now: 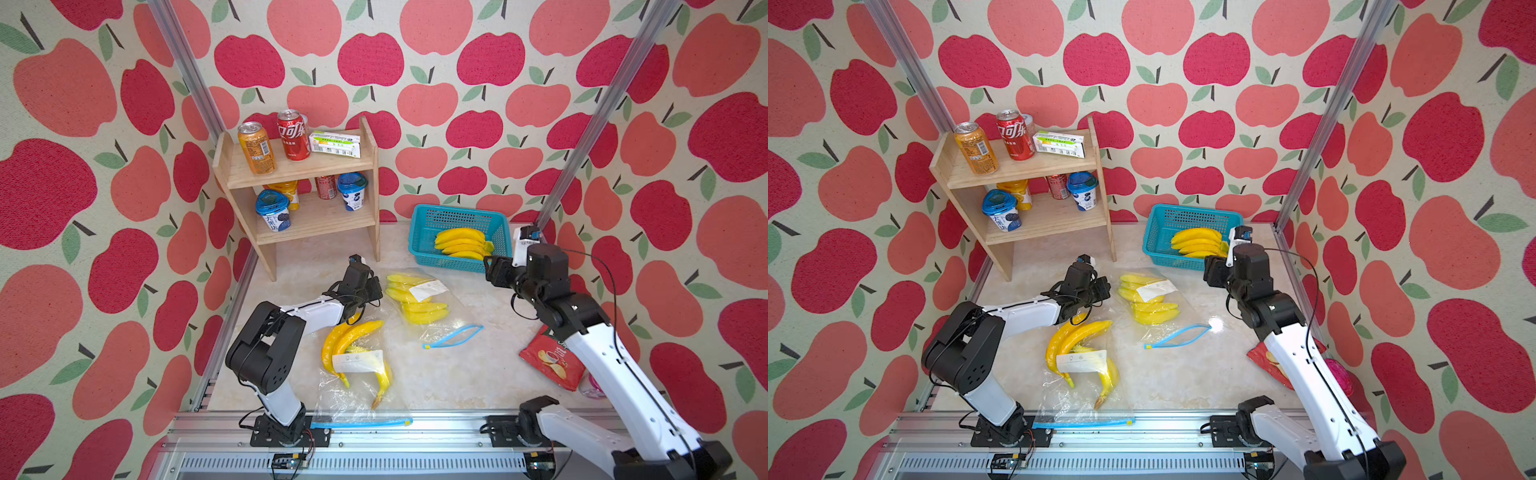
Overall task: Open the zip-top bag and take out the banana
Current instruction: Place the banana in the basket.
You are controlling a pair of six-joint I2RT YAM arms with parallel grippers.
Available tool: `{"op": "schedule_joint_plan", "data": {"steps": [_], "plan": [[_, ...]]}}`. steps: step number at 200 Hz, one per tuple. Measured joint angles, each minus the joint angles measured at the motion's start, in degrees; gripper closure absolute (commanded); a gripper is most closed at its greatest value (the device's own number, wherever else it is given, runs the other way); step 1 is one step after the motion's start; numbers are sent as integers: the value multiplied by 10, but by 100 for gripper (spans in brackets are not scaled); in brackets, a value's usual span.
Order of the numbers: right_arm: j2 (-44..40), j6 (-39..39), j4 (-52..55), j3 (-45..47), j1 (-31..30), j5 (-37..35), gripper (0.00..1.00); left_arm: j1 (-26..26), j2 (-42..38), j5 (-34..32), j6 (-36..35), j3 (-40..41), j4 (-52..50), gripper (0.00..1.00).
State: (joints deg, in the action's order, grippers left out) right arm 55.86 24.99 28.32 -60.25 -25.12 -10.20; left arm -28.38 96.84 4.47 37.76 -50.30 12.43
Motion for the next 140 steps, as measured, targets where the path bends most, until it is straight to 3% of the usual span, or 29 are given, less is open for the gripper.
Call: {"op": "schedule_joint_plan", "data": {"steps": [40,67,110,140], "plan": [[-123,88,125,100,-82,-23,52,0,0,4,2,0,0,100],[-193,131,144,159,-118,4,53,2,0,5,3,0,0,100],[-156,210,160,219,-273,-34,57,4,0,5,3,0,-2,100],[-144,229,132,251,-310,-52,55,4,0,5,4,-1,-5,100]]}}
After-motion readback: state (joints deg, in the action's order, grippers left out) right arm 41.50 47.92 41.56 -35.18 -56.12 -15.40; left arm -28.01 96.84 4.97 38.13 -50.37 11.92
